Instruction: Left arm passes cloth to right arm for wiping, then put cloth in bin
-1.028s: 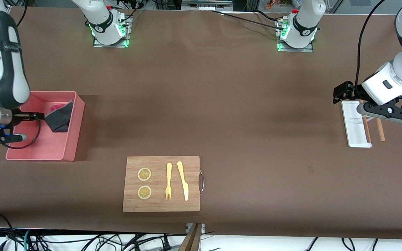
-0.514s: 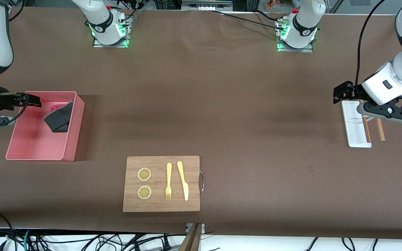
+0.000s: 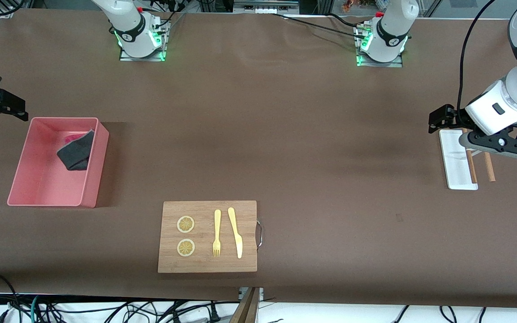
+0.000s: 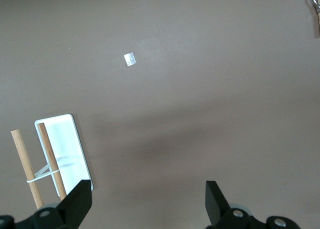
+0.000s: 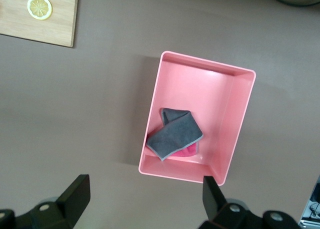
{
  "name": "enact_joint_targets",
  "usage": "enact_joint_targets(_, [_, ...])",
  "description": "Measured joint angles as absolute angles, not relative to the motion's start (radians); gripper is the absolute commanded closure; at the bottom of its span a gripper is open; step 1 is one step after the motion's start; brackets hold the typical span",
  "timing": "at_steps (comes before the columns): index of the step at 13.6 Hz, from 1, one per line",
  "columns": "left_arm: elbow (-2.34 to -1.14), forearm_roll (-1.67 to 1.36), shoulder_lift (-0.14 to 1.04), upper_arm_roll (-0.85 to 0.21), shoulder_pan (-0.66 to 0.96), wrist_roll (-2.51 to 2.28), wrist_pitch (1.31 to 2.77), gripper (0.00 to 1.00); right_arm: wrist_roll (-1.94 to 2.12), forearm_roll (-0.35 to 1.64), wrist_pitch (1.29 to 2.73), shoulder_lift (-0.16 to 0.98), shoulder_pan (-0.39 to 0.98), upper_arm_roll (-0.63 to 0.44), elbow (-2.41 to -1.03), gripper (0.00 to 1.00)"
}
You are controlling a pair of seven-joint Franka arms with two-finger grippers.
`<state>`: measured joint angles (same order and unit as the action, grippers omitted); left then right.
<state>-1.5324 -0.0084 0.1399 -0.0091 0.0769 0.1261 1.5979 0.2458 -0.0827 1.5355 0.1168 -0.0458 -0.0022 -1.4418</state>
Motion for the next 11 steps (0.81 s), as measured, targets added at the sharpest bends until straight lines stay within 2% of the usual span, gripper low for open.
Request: enact_joint_targets(11, [-1.532,-0.008,0.14,-0.008,0.077,0.126,1.598,0.0,-0.104,-0.05,1.437,0.111,-0.045,0.102,-1.44,0.01])
